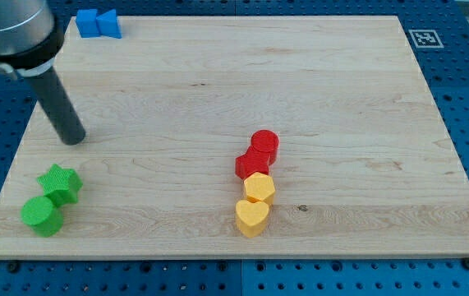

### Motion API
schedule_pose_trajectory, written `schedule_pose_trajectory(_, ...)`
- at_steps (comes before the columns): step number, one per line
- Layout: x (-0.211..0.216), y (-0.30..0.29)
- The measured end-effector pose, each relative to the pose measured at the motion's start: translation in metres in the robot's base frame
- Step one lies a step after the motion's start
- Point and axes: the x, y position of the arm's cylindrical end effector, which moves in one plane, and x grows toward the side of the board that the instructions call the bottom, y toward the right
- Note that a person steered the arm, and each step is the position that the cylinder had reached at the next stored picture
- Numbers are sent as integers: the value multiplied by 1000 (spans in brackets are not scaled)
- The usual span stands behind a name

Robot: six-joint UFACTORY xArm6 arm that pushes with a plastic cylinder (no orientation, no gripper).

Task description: Place the green circle right to the green star

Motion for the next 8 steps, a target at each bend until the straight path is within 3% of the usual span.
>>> schedule_pose_trajectory(5,147,-30)
schedule_pose_trajectory(8,136,5)
